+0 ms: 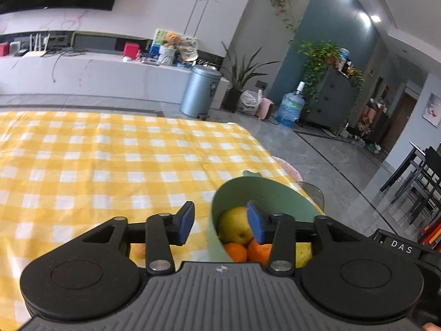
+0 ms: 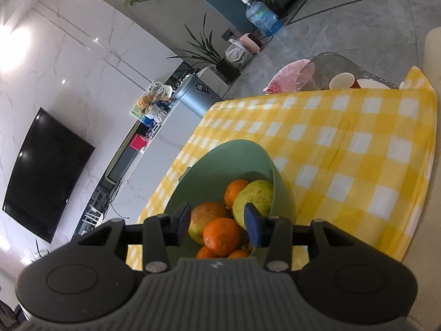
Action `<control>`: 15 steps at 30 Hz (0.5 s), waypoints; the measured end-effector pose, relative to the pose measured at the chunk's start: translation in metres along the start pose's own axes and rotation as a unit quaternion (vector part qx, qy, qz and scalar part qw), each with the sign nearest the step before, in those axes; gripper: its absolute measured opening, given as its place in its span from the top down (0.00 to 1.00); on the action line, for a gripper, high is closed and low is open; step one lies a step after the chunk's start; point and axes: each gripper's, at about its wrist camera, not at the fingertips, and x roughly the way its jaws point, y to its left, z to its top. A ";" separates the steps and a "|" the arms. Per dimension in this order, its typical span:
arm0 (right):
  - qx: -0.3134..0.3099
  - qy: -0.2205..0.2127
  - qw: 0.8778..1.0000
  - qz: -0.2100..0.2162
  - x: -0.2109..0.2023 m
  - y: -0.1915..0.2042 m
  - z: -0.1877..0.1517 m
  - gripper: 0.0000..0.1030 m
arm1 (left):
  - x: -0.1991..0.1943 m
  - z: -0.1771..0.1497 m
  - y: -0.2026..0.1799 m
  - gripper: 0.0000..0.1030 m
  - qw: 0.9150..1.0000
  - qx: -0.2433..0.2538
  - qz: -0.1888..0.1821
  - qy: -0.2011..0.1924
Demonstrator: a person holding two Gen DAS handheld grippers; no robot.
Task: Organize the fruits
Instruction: 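Open the left tool over the colander while the right tool releases its kiwi, then withdraw the left tool while the right tool closes on another kiwi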
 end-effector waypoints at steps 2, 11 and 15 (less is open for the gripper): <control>-0.006 0.000 1.000 -0.002 0.000 0.002 -0.001 0.60 | -0.006 0.000 0.004 0.37 1.000 -0.012 0.010 0.004; -0.033 -0.024 0.999 -0.024 -0.004 0.012 -0.004 0.36 | -0.045 0.006 0.023 0.23 0.998 -0.016 0.034 0.044; -0.053 -0.033 0.997 -0.035 -0.006 0.018 -0.006 0.18 | -0.065 0.004 0.035 0.23 0.997 -0.005 0.056 0.051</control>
